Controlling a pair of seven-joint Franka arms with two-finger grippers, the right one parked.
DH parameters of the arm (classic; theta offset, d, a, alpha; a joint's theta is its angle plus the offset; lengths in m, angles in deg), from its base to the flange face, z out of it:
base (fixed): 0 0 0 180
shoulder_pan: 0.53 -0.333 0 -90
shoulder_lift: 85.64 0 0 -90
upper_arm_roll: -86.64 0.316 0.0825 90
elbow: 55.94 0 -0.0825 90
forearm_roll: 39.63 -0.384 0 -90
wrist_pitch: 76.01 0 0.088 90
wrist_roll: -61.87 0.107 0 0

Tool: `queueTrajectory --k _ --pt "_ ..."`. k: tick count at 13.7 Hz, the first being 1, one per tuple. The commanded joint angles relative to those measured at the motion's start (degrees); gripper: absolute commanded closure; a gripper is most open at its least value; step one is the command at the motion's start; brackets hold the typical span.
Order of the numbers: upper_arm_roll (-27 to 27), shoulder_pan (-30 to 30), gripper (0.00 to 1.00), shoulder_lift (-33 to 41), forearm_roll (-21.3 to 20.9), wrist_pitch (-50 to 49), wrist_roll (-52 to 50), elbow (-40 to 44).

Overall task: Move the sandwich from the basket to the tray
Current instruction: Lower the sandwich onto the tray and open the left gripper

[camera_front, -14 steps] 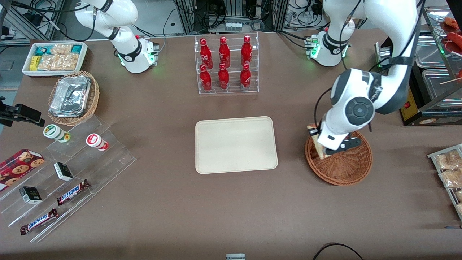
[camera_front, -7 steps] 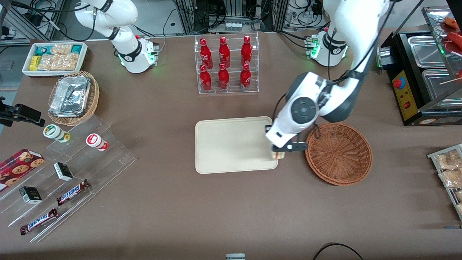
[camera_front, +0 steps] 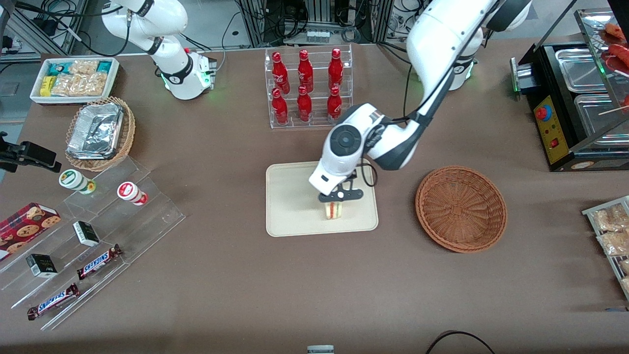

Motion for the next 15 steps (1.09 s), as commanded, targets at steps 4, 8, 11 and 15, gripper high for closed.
queueTrajectory --k 4,8,11,15 --pt "0.41 2.34 1.00 -5.42 -2.45 -0.52 -5.82 6.02" --pt "0.41 2.25 1.00 -7.52 -0.53 -4.38 -5.73 9.34" --pt "0.41 1.99 0.49 -8.41 1.25 -5.88 -5.29 10.85" --pt "0.41 1.55 0.00 -7.44 1.51 -6.58 -5.29 11.98"
